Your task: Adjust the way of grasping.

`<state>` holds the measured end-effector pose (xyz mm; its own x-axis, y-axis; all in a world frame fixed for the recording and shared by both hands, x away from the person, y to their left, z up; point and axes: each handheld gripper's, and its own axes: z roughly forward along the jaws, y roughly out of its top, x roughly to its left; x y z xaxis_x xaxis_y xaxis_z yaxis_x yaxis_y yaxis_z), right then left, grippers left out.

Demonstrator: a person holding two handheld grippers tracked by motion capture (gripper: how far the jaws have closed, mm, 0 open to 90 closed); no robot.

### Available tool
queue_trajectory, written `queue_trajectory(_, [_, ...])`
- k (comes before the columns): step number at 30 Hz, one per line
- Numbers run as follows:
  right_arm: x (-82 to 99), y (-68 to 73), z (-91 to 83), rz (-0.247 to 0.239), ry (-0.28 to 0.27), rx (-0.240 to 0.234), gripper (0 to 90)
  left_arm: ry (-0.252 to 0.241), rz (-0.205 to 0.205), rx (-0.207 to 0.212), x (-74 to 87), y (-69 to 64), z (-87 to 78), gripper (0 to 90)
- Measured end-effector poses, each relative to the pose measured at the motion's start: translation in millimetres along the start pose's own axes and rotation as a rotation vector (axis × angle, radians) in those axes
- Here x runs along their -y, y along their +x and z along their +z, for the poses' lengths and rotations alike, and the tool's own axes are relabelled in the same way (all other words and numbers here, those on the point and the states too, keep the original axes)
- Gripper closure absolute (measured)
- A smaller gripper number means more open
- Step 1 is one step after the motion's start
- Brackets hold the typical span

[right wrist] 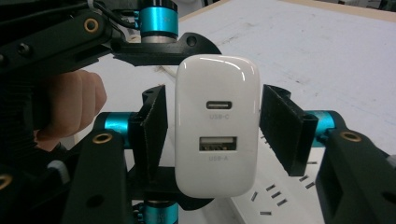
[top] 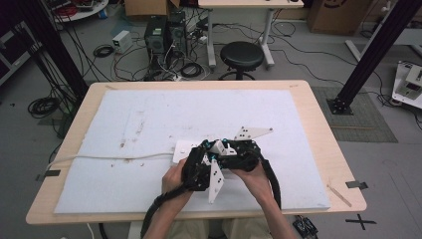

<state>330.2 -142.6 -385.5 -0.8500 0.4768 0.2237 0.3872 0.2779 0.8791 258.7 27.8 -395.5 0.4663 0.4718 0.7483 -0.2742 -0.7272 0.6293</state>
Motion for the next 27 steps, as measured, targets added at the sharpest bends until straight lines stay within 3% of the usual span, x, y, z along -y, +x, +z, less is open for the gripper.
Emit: queue_trajectory(27, [1.0, 1.7, 1.3, 0.001, -0.01, -0.028, 62.4, -0.006, 0.002, 0.0, 1.4, -1.4, -1.2, 42.5])
